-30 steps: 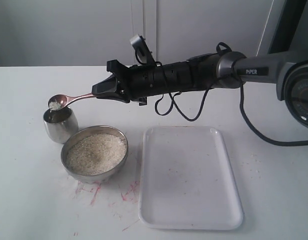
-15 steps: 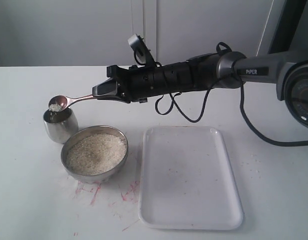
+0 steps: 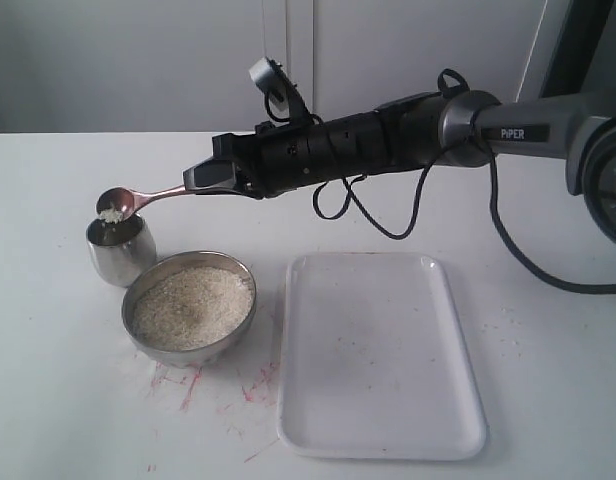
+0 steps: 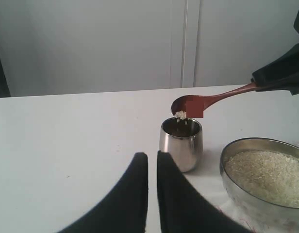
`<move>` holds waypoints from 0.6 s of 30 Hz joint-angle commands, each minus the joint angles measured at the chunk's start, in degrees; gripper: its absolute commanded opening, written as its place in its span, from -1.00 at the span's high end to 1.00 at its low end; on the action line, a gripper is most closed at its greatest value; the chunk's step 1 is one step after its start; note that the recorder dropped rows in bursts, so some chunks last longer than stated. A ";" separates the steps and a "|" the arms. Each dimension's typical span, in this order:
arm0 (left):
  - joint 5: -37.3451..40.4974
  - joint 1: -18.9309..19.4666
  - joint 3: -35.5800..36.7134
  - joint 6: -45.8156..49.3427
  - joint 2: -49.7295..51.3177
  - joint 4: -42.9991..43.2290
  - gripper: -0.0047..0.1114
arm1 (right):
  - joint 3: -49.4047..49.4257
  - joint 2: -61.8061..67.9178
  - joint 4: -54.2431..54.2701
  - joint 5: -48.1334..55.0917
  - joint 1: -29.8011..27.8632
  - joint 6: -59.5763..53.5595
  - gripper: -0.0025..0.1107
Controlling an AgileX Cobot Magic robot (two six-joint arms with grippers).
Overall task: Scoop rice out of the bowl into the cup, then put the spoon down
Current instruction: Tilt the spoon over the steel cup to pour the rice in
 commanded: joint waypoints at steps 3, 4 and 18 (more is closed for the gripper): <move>-0.27 -0.28 -0.19 -0.09 -0.24 -0.22 0.67 | -0.22 -0.59 -1.63 -0.63 0.03 -1.37 0.96; -0.27 -0.28 -0.19 -0.09 -0.24 -0.22 0.67 | -0.22 -0.59 -1.63 -0.77 0.03 -1.50 0.96; -0.27 -0.28 -0.19 -0.09 -0.24 -0.22 0.67 | -0.22 -0.59 -1.26 -1.11 0.03 -9.03 0.96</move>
